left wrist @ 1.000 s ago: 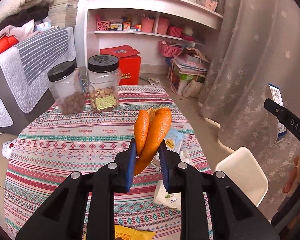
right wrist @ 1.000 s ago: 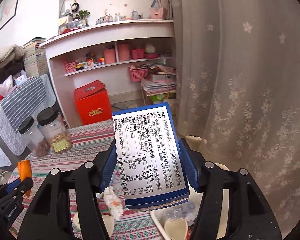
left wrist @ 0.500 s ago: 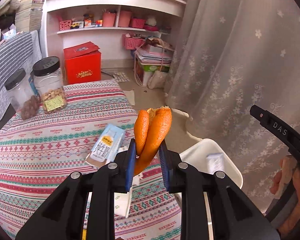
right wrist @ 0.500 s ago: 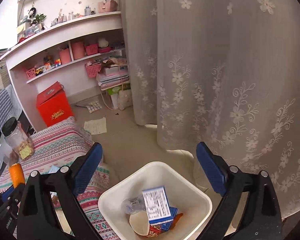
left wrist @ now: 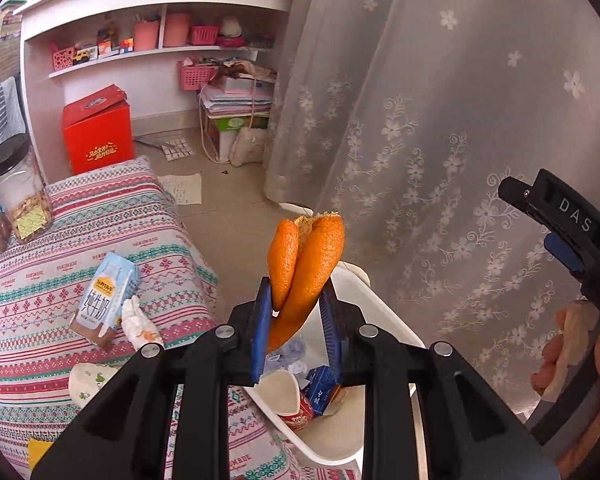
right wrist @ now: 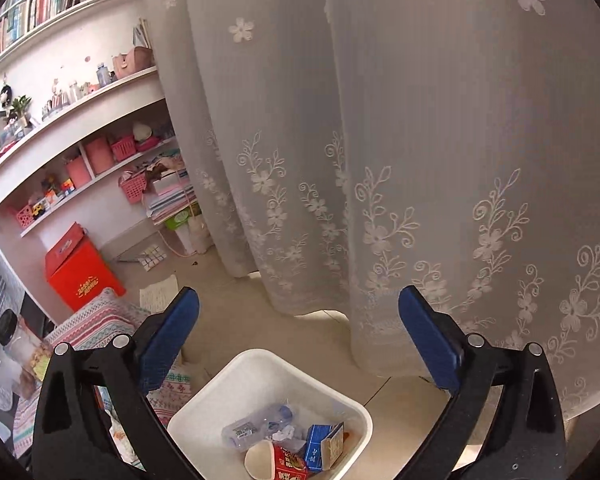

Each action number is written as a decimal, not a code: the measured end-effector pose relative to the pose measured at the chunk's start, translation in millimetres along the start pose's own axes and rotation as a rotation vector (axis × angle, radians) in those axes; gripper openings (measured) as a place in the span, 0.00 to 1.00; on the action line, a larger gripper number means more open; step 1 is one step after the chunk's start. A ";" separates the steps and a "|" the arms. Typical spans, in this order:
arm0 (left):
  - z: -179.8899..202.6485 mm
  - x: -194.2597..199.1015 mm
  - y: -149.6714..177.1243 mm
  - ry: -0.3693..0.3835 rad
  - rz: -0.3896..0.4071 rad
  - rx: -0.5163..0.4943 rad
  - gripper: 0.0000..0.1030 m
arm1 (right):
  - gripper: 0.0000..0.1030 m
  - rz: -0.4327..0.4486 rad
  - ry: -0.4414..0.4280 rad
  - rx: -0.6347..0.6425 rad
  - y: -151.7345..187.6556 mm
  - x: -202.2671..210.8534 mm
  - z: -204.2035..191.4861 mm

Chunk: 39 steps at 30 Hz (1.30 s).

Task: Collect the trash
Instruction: 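Lower the orange snack into the bin and open the left gripper, then move both grippers back over the table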

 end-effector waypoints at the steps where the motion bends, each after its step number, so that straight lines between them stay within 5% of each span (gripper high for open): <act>1: 4.9 -2.2 0.8 0.005 -0.005 -0.005 0.24 | 0.93 0.003 0.003 -0.005 -0.8 0.8 3.2; 7: 27.9 -12.3 6.8 0.026 -0.037 -0.041 0.27 | 0.93 0.000 0.022 -0.019 -1.5 -1.8 12.6; 13: 31.4 -8.4 7.9 0.006 -0.020 -0.055 0.61 | 0.93 0.003 0.045 -0.012 -2.0 -1.8 18.2; 22: -4.3 10.5 0.1 -0.158 0.047 0.000 0.87 | 0.93 0.014 0.081 0.125 5.7 -0.7 -2.2; 39: -117.8 46.4 32.8 -0.418 0.030 0.245 0.89 | 0.93 -0.124 -0.090 0.463 67.9 -1.4 -110.5</act>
Point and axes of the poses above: each gripper's, at about its wrist camera, not at the fingertips, and x roughly against the way its jaws point, z to its right, y to its underside, the point moved 5 cm from there along -x, roughly the way its jaws point, and after that the axes turned 7 degrees about x, right-handed, at the moved point
